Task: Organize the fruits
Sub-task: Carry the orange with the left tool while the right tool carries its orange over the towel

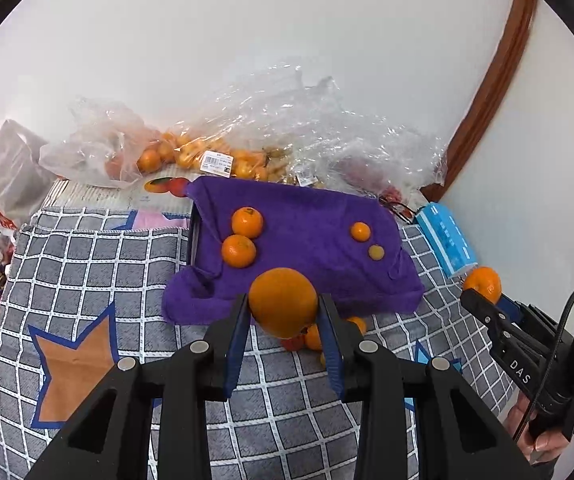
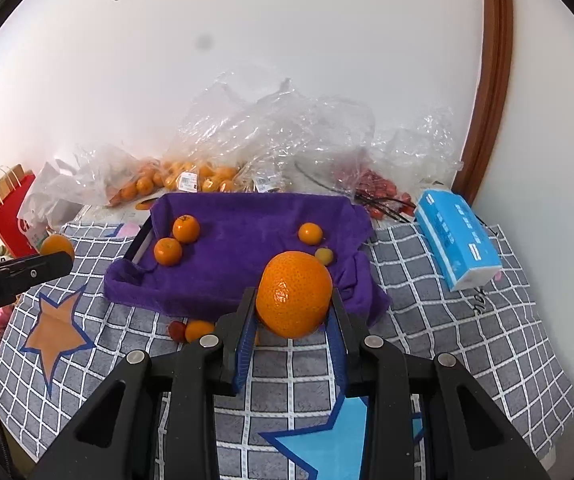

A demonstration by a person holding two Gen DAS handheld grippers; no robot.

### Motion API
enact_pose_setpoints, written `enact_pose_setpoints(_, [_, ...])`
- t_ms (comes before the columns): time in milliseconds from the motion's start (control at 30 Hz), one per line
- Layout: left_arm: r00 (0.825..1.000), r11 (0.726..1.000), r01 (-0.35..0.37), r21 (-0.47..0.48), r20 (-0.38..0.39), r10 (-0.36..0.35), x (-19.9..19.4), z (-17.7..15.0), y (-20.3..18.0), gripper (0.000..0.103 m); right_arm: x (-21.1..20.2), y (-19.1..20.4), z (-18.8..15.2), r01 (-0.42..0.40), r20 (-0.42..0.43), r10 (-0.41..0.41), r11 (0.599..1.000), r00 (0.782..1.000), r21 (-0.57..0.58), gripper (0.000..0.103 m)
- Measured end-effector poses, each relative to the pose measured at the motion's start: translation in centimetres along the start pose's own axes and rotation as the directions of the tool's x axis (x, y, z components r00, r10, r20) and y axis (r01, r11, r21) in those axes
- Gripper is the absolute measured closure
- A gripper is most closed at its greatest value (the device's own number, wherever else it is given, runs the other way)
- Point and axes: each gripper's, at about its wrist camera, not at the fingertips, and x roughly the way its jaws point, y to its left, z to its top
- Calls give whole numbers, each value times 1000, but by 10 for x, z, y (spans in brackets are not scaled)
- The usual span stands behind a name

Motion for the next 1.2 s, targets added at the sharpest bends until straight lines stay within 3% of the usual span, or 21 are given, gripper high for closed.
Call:
enact_pose_setpoints(567, [998,998,-52,-27,38,53,-1,22,9,71,10,-14,21,-15,40,14,1000,999,19,70])
enact_pose_setpoints(767, [999,999,-26,-22,24,27,9,21,6,71,12,-14,23,-4,41,3,1000,999,9,70])
enact_pose_setpoints(1200, [999,999,-49,-20,15,49,18,24,7,71,22,-17,27,-19,45,18,1000,999,24,70])
